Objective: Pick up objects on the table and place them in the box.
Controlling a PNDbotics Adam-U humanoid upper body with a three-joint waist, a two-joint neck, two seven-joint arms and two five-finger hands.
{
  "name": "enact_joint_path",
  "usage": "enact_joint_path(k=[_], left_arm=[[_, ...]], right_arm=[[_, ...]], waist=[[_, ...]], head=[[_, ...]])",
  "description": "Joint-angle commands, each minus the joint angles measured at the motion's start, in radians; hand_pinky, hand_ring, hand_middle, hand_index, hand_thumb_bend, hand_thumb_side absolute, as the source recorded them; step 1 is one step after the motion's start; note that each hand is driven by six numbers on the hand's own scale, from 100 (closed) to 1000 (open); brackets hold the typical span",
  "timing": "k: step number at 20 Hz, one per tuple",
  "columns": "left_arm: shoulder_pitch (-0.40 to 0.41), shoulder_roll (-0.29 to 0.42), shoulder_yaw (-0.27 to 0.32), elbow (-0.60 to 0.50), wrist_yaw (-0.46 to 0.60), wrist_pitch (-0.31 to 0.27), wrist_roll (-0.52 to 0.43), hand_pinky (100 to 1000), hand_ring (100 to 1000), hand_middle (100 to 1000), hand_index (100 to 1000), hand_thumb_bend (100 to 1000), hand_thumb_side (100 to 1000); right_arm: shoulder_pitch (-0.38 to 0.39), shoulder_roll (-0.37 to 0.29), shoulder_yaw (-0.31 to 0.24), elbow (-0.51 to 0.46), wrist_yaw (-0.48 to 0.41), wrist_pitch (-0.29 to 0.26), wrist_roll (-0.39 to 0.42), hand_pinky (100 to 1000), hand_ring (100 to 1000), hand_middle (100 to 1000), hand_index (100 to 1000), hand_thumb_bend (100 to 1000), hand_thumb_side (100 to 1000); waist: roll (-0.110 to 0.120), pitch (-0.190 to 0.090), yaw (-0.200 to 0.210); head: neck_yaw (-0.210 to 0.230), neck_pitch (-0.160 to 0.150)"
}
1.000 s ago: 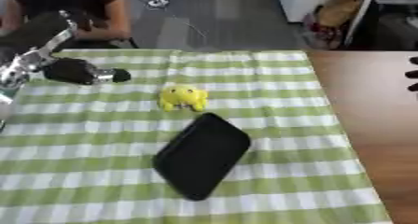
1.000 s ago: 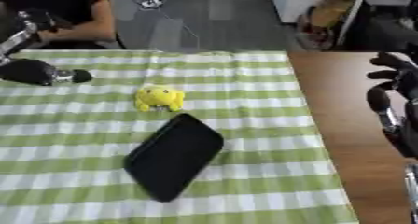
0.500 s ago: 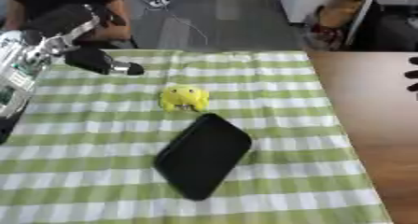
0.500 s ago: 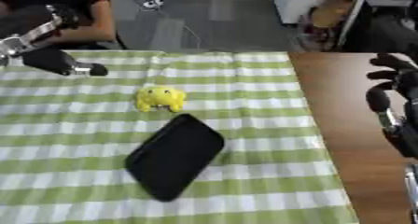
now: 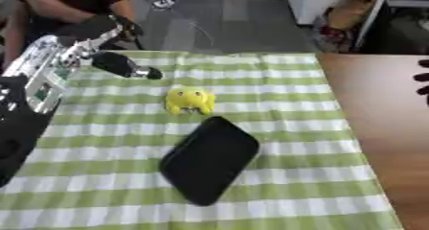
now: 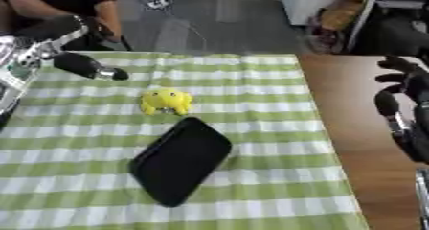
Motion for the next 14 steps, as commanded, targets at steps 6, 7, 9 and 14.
enact_joint_path(k=[6, 7, 9, 14], left_arm=[[-0.046, -0.038, -0.007, 0.083, -0.076, -0.036, 0.016, 613, 717, 762, 864, 916, 692], [-0.048, -0.043, -0.008, 0.09, -0.083, -0.039, 0.017, 613, 717, 762, 864, 916, 692], [-0.05, -0.054, -0.009, 0.102, -0.093, -0.044, 0.02, 612, 714, 759, 864, 921, 687], [-0.047, -0.069, -0.015, 0.118, -0.104, -0.055, 0.021, 610, 709, 754, 863, 928, 677]], right_arm=[[-0.009, -0.018, -0.001, -0.012, -0.005, -0.003, 0.005, 593, 706, 781, 912, 639, 1000], [-0.009, -0.018, -0.001, -0.012, -0.005, -0.003, 0.005, 593, 706, 781, 912, 638, 1000], [-0.009, -0.017, -0.001, -0.012, -0.006, -0.004, 0.005, 593, 705, 781, 912, 638, 1000], [-0.008, -0.017, -0.001, -0.012, -0.007, -0.004, 0.006, 592, 705, 781, 912, 638, 1000]], waist=[[0.0, -0.015, -0.002], [0.0, -0.015, -0.002], [0.0, -0.015, -0.003], [0.0, -0.013, -0.004]], head=[[0.015, -0.005], [0.016, -0.006], [0.018, -0.007], [0.018, -0.008]])
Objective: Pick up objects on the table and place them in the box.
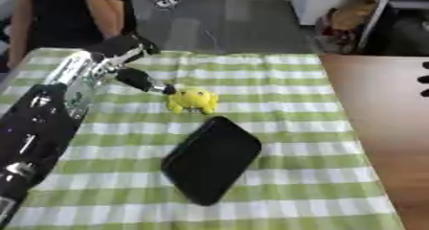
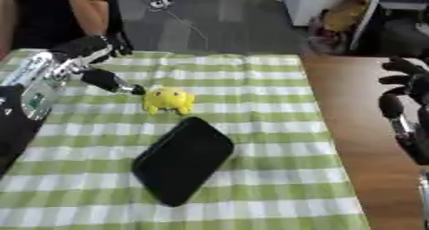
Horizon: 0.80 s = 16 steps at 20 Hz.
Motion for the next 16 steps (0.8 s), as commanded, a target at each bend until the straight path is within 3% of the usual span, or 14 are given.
enact_joint_path(k=[1, 16], left_arm=[[-0.023, 0.009, 0.0, -0.003, -0.008, -0.009, -0.001, 610, 709, 753, 863, 928, 677], [-0.033, -0.032, -0.027, -0.004, -0.001, -0.036, -0.023, 605, 699, 745, 866, 942, 664]], right_arm=[[-0.009, -0.018, -0.001, -0.012, -0.005, 0.0, 0.002, 592, 705, 781, 912, 638, 1000], [-0.012, -0.018, 0.001, -0.013, -0.006, -0.002, 0.005, 593, 706, 781, 912, 640, 1000]], waist=[[0.001, -0.013, -0.001], [-0.001, -0.012, -0.002]], head=[[0.006, -0.008], [0.018, -0.007]])
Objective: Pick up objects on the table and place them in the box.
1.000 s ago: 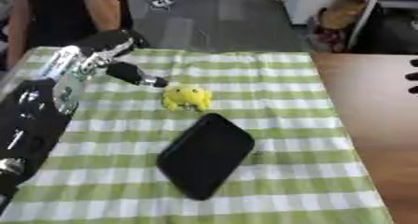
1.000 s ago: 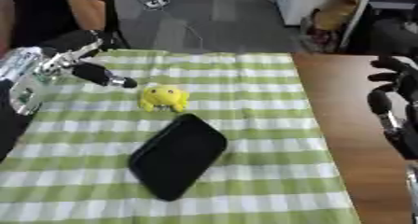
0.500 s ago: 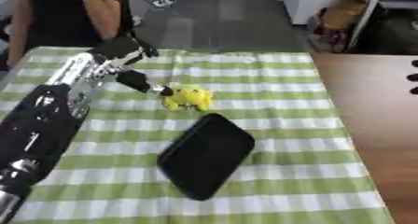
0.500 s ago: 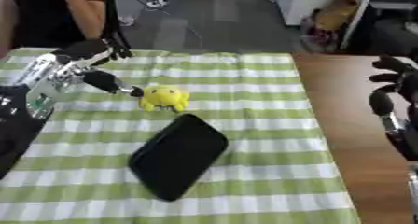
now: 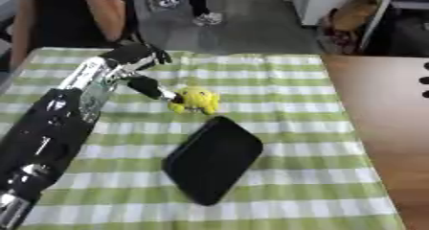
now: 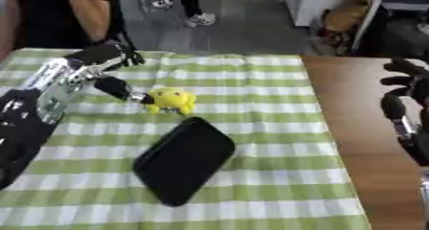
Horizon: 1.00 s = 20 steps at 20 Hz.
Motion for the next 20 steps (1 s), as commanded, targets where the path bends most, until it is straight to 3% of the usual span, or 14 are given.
enact_joint_path(k=[1, 20], left_arm=[[-0.027, 0.003, -0.005, -0.016, 0.004, -0.008, -0.005, 605, 698, 744, 866, 944, 662], [-0.055, -0.042, -0.031, 0.005, -0.016, -0.034, -0.035, 602, 683, 727, 861, 926, 647]], right_arm=[[-0.012, -0.018, -0.003, -0.013, -0.003, -0.001, 0.004, 593, 706, 781, 912, 639, 1000], [-0.014, -0.015, 0.001, -0.014, -0.011, -0.004, 0.008, 593, 705, 780, 912, 639, 1000]], waist=[[0.0, -0.012, -0.002], [-0.002, -0.006, -0.005]], head=[[0.007, -0.007], [0.02, -0.01]])
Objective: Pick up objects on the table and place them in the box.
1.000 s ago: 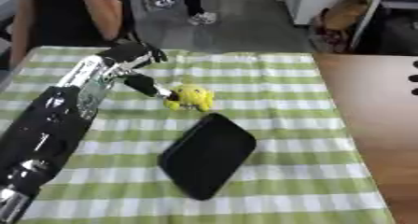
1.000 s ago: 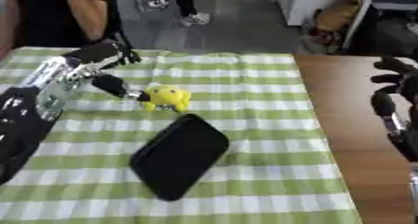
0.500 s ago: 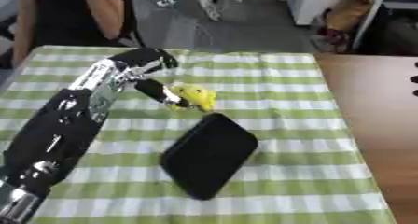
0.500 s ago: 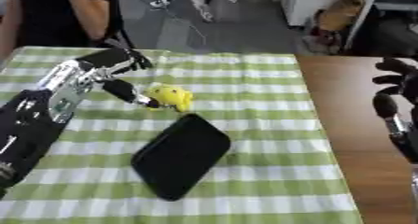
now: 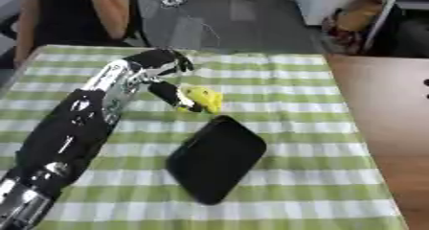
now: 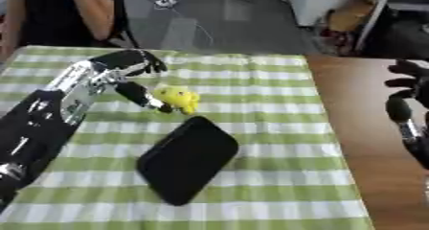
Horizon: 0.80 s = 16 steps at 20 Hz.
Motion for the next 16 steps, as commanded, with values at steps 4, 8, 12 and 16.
enact_joint_path(k=[4, 8, 12, 16], left_arm=[[-0.035, -0.01, -0.002, 0.0, -0.008, -0.008, -0.001, 600, 680, 722, 860, 921, 645], [-0.035, -0.017, -0.002, 0.007, -0.012, -0.009, 0.001, 598, 676, 719, 860, 916, 638], [-0.033, -0.021, -0.004, 0.011, -0.012, -0.013, 0.002, 596, 671, 713, 858, 911, 636], [-0.033, -0.031, -0.006, 0.017, -0.012, -0.015, 0.003, 591, 664, 704, 858, 900, 631]], right_arm=[[-0.015, -0.015, 0.001, -0.014, -0.009, -0.001, 0.006, 593, 705, 781, 912, 629, 1000], [-0.016, -0.015, 0.001, -0.014, -0.009, -0.001, 0.006, 593, 706, 781, 912, 641, 1000], [-0.016, -0.015, 0.001, -0.014, -0.01, -0.001, 0.007, 593, 706, 781, 912, 641, 1000], [-0.018, -0.014, 0.002, -0.014, -0.011, -0.002, 0.008, 593, 706, 780, 912, 641, 1000]], waist=[[-0.001, -0.008, -0.003], [-0.002, -0.006, -0.003], [-0.003, -0.005, -0.003], [-0.004, -0.003, -0.003]], head=[[0.011, -0.012], [0.012, -0.011], [0.013, -0.01], [0.016, -0.009]])
